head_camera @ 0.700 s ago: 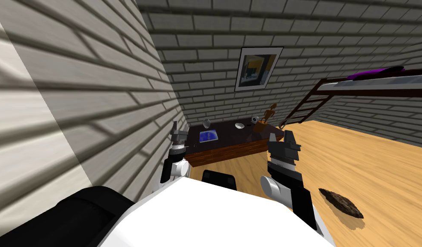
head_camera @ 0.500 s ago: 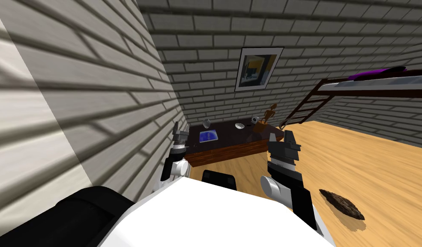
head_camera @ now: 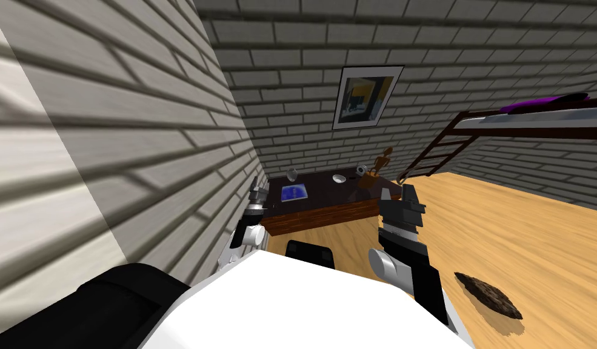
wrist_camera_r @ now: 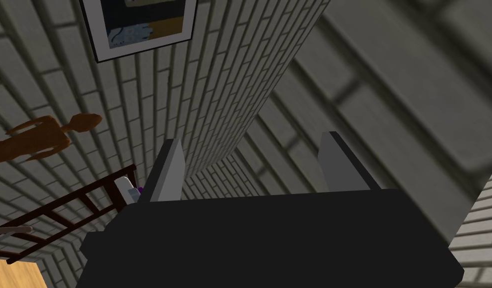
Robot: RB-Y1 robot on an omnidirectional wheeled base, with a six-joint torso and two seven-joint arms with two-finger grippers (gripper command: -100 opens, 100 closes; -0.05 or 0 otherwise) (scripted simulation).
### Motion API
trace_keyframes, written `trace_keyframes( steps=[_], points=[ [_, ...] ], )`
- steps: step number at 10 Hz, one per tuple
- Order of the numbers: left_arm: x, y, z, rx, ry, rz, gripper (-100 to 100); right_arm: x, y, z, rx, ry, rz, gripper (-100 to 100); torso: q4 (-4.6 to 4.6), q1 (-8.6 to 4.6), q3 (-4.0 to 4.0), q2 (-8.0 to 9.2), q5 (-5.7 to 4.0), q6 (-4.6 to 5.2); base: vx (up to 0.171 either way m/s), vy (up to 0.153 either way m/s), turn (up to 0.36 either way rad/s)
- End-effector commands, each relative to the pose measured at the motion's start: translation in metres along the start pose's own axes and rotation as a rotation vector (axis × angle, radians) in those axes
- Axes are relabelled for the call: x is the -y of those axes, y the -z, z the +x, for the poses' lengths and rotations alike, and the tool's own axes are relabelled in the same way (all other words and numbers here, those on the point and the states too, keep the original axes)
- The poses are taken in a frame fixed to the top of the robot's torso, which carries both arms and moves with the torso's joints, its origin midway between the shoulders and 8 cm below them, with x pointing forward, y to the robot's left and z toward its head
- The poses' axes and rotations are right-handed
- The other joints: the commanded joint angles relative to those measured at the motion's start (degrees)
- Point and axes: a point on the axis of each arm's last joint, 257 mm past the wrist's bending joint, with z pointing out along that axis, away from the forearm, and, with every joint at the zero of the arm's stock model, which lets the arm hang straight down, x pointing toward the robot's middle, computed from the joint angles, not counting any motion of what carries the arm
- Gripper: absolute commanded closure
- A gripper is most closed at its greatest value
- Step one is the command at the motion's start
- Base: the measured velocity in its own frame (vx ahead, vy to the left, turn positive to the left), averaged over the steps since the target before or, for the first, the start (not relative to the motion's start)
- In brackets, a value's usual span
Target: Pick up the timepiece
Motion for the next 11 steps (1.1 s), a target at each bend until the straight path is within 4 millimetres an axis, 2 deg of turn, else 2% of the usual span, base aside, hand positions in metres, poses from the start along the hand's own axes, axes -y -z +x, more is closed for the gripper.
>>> trace_keyframes(
  steps=[1, 2, 3, 4, 5, 7, 10, 11],
  points=[
    [-0.017, 0.0, -0.011, 0.013, 0.003, -0.036, -100, 0.0, 0.0, 0.0, 0.0, 0.0, 0.0, 0, 0.0, 0.0, 0.0, 0.0, 0.0, 0.0, 0.017, -0.037, 0.011],
    [-0.031, 0.001, -0.022, 0.031, 0.009, -0.071, -100, 0.0, 0.0, 0.0, 0.0, 0.0, 0.0, 0, 0.0, 0.02, 0.01, 0.02, 0.0, 0.0, 0.017, -0.039, 0.02],
    [-0.034, 0.001, -0.023, 0.033, 0.009, -0.077, -100, 0.0, 0.0, 0.0, 0.0, 0.0, 0.0, 0, 0.0, 0.03, 0.01, 0.02, 0.01, 0.0, 0.014, -0.031, 0.018],
    [-0.051, 0.003, -0.036, 0.056, 0.017, -0.118, -100, 0.0, 0.0, 0.0, 0.0, 0.0, 0.0, 0, 0.01, 0.04, 0.02, 0.03, 0.01, 0.0, 0.016, -0.044, 0.03],
    [-0.052, 0.004, -0.036, 0.057, 0.016, -0.12, -100, 0.0, 0.0, 0.0, 0.0, 0.0, 0.0, 0, 0.01, -0.01, 0.02, 0.03, 0.0, 0.0, 0.013, -0.038, 0.016],
    [-0.082, 0.009, -0.062, 0.108, 0.036, -0.195, -100, 0.0, 0.0, 0.0, 0.0, 0.0, 0.0, 0, 0.01, 0.03, 0.02, 0.03, 0.01, 0.0, 0.019, -0.043, 0.037],
    [-0.105, 0.016, -0.079, 0.144, 0.049, -0.25, -100, 0.0, 0.0, 0.0, 0.0, 0.0, 0.0, 0, 0.0, -0.02, 0.01, 0.01, -0.01, 0.0, 0.018, -0.044, 0.021],
    [-0.121, 0.022, -0.094, 0.176, 0.064, -0.29, -100, 0.0, 0.0, 0.0, 0.0, 0.0, 0.0, 0, 0.0, 0.03, 0.01, 0.02, 0.0, 0.01, 0.023, -0.037, 0.026]
  ],
)
